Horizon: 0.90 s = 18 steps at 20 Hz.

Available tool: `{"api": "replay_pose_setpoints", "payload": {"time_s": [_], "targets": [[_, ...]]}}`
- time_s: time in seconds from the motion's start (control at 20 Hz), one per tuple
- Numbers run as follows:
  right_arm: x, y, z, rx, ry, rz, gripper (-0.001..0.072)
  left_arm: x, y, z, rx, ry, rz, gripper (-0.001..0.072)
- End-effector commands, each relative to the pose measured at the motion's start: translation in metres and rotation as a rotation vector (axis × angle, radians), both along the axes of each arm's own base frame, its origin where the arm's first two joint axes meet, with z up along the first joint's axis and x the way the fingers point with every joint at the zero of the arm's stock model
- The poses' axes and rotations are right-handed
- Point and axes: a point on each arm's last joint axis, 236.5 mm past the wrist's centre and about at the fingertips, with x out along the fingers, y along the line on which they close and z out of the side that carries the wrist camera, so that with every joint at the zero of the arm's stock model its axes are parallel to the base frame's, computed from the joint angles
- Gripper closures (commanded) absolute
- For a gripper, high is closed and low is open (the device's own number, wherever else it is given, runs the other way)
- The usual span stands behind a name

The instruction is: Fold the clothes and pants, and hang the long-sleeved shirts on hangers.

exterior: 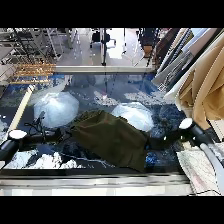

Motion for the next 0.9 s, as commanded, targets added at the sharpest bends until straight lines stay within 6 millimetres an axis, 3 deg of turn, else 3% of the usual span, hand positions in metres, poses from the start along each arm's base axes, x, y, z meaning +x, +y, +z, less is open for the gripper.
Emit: {"api": "replay_pose_setpoints", "payload": {"time_s": [0.0, 0.15, 0.35, 0.4, 0.5, 0.55, 0.6, 0.7, 0.75, 0.85], "targets": [[-0.069, 0.024, -0.021, 0.067, 0.145, 0.059, 0.0211, -0.006, -0.005, -0.002, -0.011, 0.018, -0.03, 0.0696], [-0.069, 0.021, -0.036, 0.023, 0.138, 0.033, 0.021, -0.012, -0.009, -0.001, -0.027, 0.033, -0.056, 0.0696], [-0.056, 0.017, -0.045, -0.011, 0.086, 0.001, 0.0213, -0.014, -0.01, -0.001, -0.03, 0.036, -0.06, 0.0696], [-0.05, 0.015, -0.048, -0.022, 0.066, -0.012, 0.0242, -0.014, -0.01, -0.001, -0.03, 0.036, -0.06, 0.0696], [-0.043, 0.016, -0.051, -0.035, 0.032, -0.016, 0.0511, -0.014, -0.01, -0.001, -0.03, 0.036, -0.06, 0.0696], [-0.045, 0.021, -0.049, -0.024, 0.031, 0.001, 0.0527, -0.014, -0.01, -0.001, -0.03, 0.036, -0.06, 0.0697], [-0.051, 0.028, -0.046, 0.004, 0.028, 0.046, 0.068, -0.014, -0.01, -0.001, -0.029, 0.036, -0.061, 0.0696], [-0.065, 0.042, -0.031, 0.049, 0.053, 0.111, 0.0696, -0.013, -0.009, 0.003, -0.03, 0.026, -0.06, 0.0697], [-0.067, 0.041, -0.018, 0.044, 0.039, 0.14, 0.0697, -0.013, -0.01, 0.015, -0.029, -0.009, -0.086, 0.0698], [-0.059, 0.022, 0.025, -0.051, -0.059, 0.18, 0.0697, -0.009, -0.011, 0.063, -0.038, -0.109, -0.153, 0.0698]]}}
